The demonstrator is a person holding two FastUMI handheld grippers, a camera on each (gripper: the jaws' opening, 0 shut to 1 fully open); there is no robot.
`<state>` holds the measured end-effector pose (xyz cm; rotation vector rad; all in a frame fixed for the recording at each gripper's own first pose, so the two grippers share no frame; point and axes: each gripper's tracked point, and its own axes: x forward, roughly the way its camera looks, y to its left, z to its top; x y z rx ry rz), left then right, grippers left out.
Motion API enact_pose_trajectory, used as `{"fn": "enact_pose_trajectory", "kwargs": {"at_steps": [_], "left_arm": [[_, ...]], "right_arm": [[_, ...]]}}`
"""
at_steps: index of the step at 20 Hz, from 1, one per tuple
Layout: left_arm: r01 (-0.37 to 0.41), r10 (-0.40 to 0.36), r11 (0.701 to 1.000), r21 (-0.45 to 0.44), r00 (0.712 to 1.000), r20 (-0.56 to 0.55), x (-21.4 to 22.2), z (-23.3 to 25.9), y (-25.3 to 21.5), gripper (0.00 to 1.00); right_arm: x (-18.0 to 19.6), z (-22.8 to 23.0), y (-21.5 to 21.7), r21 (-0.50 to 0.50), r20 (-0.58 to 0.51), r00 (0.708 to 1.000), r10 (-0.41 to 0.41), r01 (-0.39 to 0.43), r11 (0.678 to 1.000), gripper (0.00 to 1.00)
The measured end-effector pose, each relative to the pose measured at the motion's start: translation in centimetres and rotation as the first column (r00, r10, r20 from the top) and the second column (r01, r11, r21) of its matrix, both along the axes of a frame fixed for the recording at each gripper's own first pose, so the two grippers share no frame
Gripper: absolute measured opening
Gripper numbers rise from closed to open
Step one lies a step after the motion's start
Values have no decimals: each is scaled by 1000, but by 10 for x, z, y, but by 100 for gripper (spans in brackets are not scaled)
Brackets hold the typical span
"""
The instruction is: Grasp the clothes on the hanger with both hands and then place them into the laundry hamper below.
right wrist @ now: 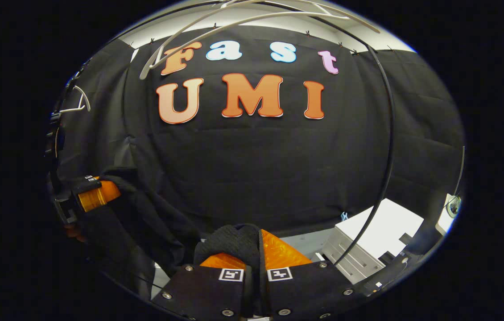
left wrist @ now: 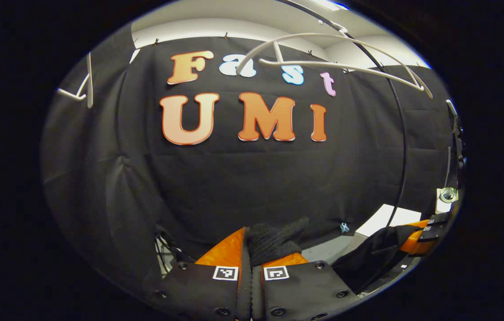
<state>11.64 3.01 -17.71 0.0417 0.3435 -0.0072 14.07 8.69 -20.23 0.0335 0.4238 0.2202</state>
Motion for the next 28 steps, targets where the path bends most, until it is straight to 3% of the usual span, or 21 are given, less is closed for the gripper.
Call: {"fn": "enact_pose_trajectory", "kwargs": {"at_steps": [5,9,13,17,20,21,22,23,24,26,27,28], "left_arm": [[104,-116,992,-69,973,-201,-25,-97,-49,7],[100,-127,991,-92,918,-376,-50,-180,-56,7],[65,-112,992,-109,851,-513,-78,-249,-53,5],[16,-91,993,-120,751,-655,-105,-308,-49,7],[-10,-62,995,-96,697,-715,-121,-344,-43,7],[-17,-62,995,-99,665,-744,-130,-353,-40,8],[-26,-70,994,-111,628,-775,-140,-360,-40,8],[-37,-73,992,-120,607,-791,-146,-366,-40,9],[-48,-62,992,-113,599,-799,-149,-370,-37,11],[-53,-62,992,-118,603,-795,-151,-373,-34,16],[-49,-67,991,-121,608,-791,-152,-372,-33,30],[-41,-73,992,-123,611,-788,-151,-371,-35,29]], "right_arm": [[-2,-92,12,3,-185,982,32,-32,999,5],[-25,-167,14,-11,-336,942,31,-37,999,5],[-52,-244,2,-53,-477,879,3,-32,998,6],[-72,-306,-7,-88,-595,803,-34,-23,996,7],[-74,-328,-6,-87,-624,780,-42,-17,996,11],[-81,-336,-8,-87,-643,765,-42,-19,996,13],[-86,-341,-10,-81,-662,749,-37,-23,996,9],[-89,-346,-11,-74,-669,742,-38,-16,997,17],[-86,-344,-13,-66,-670,742,-37,-10,998,18],[-85,-345,-15,-76,-659,751,-39,-15,997,47],[-86,-344,-17,-87,-657,753,-41,-22,996,59],[-87,-345,-16,-93,-661,750,-39,-30,995,64]]}}
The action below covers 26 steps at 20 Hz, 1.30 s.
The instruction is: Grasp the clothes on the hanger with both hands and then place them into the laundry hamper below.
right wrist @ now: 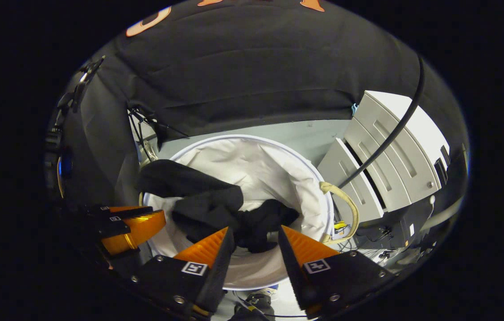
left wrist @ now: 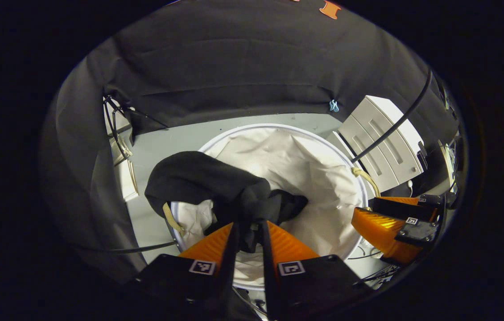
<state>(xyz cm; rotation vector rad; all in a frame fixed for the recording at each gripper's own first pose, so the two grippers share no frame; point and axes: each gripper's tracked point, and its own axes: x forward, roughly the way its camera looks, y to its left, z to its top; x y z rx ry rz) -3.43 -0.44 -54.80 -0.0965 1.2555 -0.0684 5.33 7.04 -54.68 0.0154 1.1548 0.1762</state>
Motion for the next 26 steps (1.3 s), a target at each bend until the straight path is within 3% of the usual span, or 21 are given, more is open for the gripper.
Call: {"fn": "enact_pose_trajectory", "kwargs": {"at_steps": [1,2,3,6,7,8,9,12,18,22,26], "left_arm": [[5,-5,1000,5,1000,3,2,0,0,42],[3,-3,1000,2,1000,5,3,2,-2,44],[-3,3,1000,8,1000,10,3,1,-3,54],[-30,29,998,56,999,19,5,0,4,82],[-37,35,997,65,999,24,6,0,6,87],[-43,41,997,64,999,23,7,-1,5,82],[-44,43,997,60,999,26,5,1,6,89],[-51,48,998,47,997,59,12,15,6,89],[-59,52,998,30,980,190,46,63,4,89],[-65,57,998,18,950,306,68,115,1,89],[-79,69,997,5,895,440,89,183,4,89]], "right_arm": [[-4,-2,3,-3,-5,1000,4,-4,1000,72],[-6,-3,4,-8,-10,1000,7,-7,1000,75],[-8,-4,1,-15,-14,1000,6,-6,1000,82],[-12,-6,4,-5,-21,1000,-16,16,1000,89],[-13,-6,5,-5,-25,999,-20,20,1000,92],[-14,-6,3,-11,-25,999,-21,21,1000,93],[-15,-3,0,-18,-18,1000,-21,21,1000,93],[-12,7,-4,-18,7,999,-34,34,999,93],[25,77,-8,8,177,982,-72,72,997,93],[51,144,-5,42,306,949,-82,73,996,93],[65,218,-4,74,424,900,-102,78,994,92]]}}
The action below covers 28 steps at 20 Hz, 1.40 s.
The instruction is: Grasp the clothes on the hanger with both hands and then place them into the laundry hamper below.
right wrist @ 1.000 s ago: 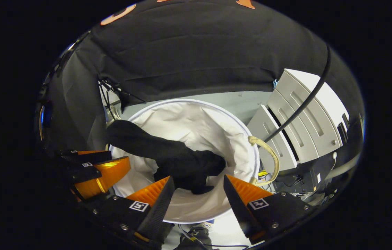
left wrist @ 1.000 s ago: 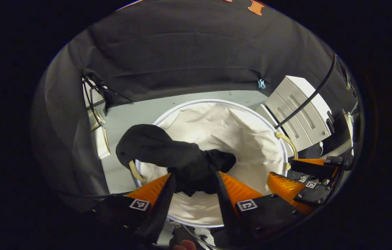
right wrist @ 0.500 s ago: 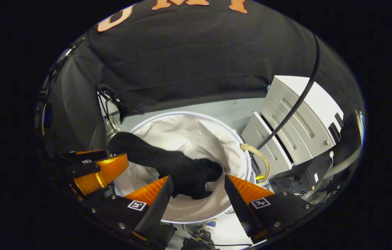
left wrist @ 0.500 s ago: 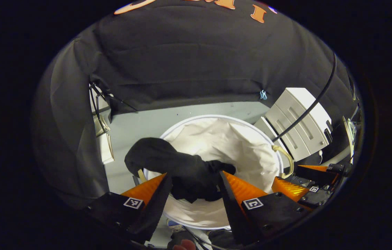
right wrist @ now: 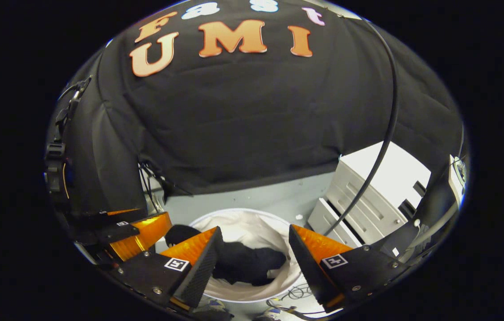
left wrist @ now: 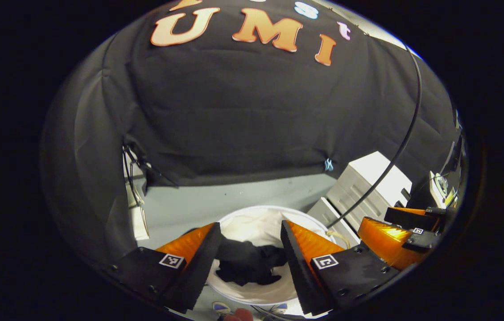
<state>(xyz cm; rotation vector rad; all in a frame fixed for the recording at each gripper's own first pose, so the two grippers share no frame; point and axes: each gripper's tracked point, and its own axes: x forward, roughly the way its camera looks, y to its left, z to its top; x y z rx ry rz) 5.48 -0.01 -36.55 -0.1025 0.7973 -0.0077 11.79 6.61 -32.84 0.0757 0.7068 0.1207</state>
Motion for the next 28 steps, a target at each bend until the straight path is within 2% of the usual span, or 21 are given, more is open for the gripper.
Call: {"fn": "enact_pose_trajectory", "kwargs": {"at_steps": [5,8,14,17,18,19,22,26,28], "left_arm": [[-13,18,999,-38,988,153,21,82,-6,89],[-13,25,999,-53,971,237,32,133,-9,89],[0,15,999,-37,911,413,31,231,-9,88],[7,1,1000,-14,871,491,30,276,-12,88],[8,1,1000,-16,859,511,27,291,-13,88],[8,5,1000,-23,850,527,24,305,-12,88],[14,9,999,-37,821,571,19,334,-15,88],[19,6,999,-35,796,605,9,358,-20,88],[4,14,1000,-29,794,607,4,362,-18,88]], "right_arm": [[10,92,-2,31,164,986,-21,16,999,92],[14,145,-6,66,253,966,-47,31,997,92],[-2,234,-23,67,400,914,-64,40,997,92],[-15,280,-30,54,468,882,-63,43,998,92],[-19,293,-31,53,490,869,-63,43,998,95],[-23,305,-30,56,508,859,-61,37,998,92],[-32,342,-28,76,559,826,-66,28,997,92],[-43,369,-38,91,591,803,-78,29,995,92],[-46,374,-44,86,608,789,-87,44,995,92]]}}
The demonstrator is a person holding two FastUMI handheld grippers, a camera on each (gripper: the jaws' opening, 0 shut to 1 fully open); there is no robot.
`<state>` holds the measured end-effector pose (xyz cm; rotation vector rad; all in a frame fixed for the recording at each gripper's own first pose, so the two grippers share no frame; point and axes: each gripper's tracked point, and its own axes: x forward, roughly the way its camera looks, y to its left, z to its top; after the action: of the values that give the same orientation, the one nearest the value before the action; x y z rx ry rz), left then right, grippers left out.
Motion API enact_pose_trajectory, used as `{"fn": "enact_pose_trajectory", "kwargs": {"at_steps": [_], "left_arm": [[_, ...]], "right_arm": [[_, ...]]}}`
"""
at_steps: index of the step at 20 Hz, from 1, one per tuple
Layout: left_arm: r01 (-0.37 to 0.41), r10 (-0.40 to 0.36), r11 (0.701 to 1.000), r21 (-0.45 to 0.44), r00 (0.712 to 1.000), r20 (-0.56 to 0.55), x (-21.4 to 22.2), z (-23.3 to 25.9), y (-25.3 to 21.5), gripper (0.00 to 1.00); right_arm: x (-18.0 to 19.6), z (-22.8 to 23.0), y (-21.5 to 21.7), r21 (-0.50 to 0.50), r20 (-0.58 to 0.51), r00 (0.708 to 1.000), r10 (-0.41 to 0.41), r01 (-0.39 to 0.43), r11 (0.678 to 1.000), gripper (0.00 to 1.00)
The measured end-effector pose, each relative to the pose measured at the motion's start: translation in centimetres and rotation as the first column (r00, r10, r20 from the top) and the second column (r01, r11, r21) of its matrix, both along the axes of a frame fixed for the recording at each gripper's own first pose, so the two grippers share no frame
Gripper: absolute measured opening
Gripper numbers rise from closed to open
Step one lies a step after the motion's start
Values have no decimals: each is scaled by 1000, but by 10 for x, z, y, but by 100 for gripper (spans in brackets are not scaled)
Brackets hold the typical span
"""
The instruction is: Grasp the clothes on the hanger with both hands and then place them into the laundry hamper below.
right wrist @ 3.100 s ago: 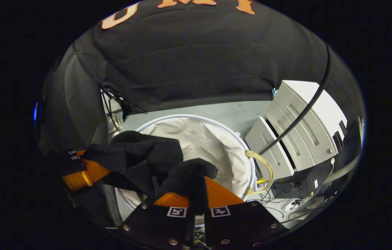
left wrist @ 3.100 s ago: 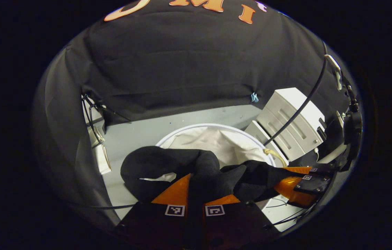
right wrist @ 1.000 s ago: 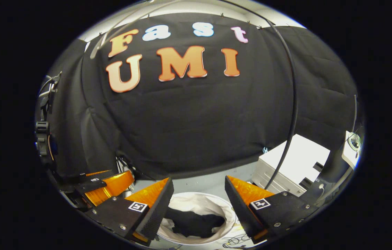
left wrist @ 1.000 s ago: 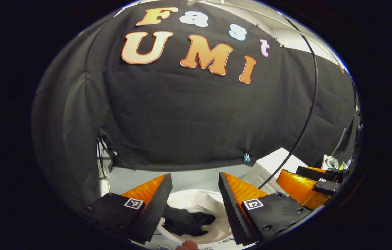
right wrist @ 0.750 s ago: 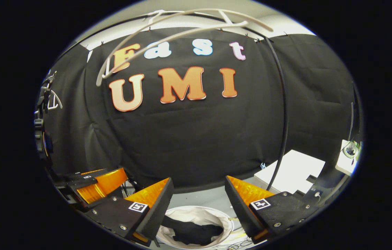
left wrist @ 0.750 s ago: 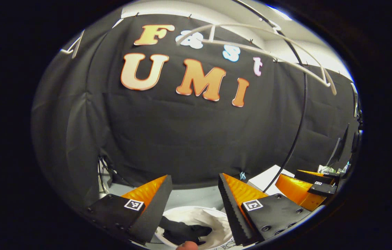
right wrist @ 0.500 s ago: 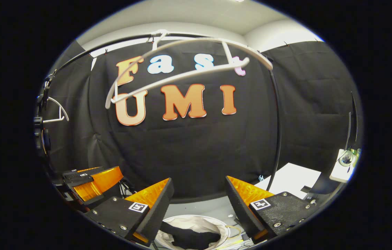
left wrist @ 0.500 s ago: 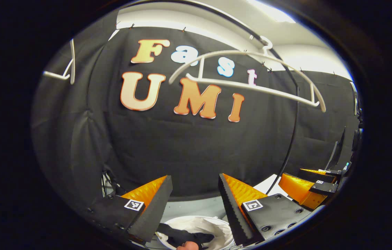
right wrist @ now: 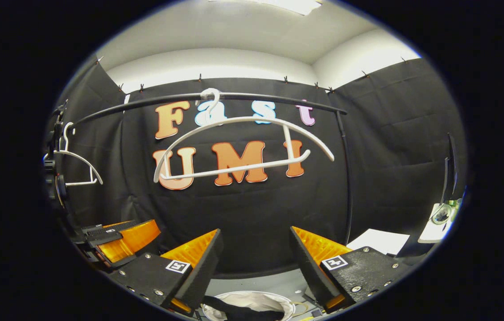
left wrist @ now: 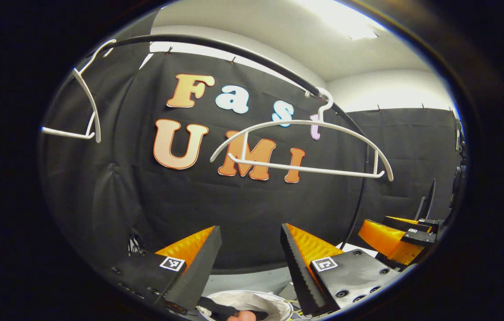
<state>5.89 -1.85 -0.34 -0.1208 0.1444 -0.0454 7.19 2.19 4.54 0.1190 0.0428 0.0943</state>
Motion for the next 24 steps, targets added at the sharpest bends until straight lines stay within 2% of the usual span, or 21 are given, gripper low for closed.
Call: {"fn": "enact_pose_trajectory", "kwargs": {"at_steps": [4,5,6,13,24], "left_arm": [[-4,4,1000,-2,1000,21,5,0,0,88],[-7,7,1000,2,1000,21,5,1,2,82],[-2,2,1000,-1,1000,21,5,1,1,88],[27,-26,999,-34,999,29,-4,7,-4,88],[45,-46,999,9,998,51,-9,13,-2,88]], "right_arm": [[-9,6,-7,5,-2,1000,-1,1,1000,92],[-11,5,-12,0,2,1000,-12,12,1000,92],[-12,6,-16,-8,9,1000,-25,25,1000,92],[-14,1,-31,-16,11,998,-63,63,998,92],[-8,-9,-30,-10,-2,998,-56,56,998,92]]}}
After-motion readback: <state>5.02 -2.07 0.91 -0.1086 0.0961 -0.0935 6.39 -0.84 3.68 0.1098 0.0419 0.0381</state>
